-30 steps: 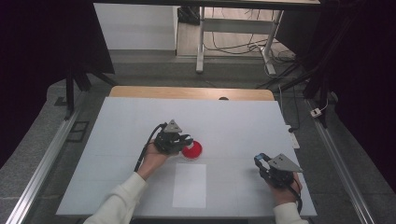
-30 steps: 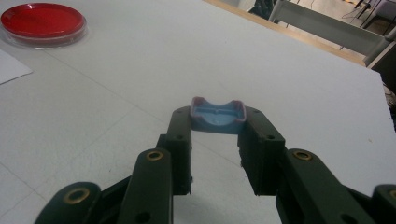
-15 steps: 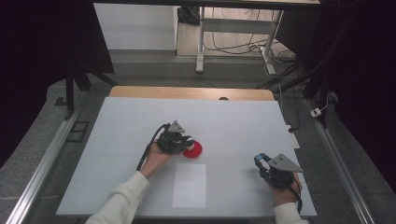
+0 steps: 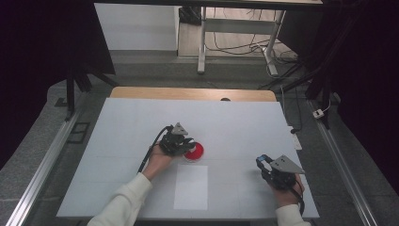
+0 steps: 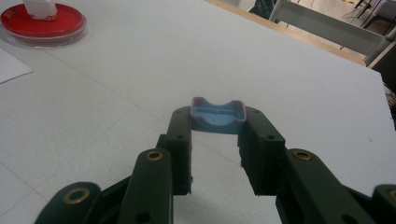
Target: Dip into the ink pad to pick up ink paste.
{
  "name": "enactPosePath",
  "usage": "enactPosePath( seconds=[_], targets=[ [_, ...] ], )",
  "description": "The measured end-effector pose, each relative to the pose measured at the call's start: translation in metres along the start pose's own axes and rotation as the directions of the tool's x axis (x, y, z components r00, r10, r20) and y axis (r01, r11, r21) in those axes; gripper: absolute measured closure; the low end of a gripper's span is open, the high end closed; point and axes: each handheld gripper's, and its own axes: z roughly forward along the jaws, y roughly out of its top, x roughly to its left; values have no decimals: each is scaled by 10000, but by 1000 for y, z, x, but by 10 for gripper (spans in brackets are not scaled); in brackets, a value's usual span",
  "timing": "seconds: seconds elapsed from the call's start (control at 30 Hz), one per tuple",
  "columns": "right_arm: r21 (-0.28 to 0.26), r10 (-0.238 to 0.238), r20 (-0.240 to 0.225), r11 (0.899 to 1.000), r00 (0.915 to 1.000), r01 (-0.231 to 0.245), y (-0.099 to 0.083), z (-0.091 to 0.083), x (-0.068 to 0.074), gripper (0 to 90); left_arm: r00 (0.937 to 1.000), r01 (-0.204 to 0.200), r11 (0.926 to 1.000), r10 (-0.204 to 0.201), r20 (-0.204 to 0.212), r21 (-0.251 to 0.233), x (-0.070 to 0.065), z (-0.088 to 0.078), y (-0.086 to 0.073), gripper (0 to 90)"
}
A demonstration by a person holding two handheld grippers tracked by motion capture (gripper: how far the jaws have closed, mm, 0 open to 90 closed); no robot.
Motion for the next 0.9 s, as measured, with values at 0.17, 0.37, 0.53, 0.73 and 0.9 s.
enactPosePath(
  seconds=[0.17,0.37,0.53,0.73,0.9],
  targets=[
    [1,-7,2,10000,10000,7,0,0,0,657,10000,-50,10000,50,-40,-22,-1,1,0,756],
    [3,-12,13,10000,10000,12,0,0,0,657,10000,-65,10000,65,-60,-51,-1,2,0,757],
    [9,-11,0,10000,10000,11,0,0,0,657,9999,-116,9999,117,-100,52,-2,3,0,758],
    [-3,-17,5,10000,10000,17,0,0,1,657,9993,-284,9994,289,-234,198,-4,4,0,759],
    [-1,-19,5,10000,10000,19,0,0,1,657,9995,-238,9995,241,-198,186,-3,5,-1,759]
  ],
)
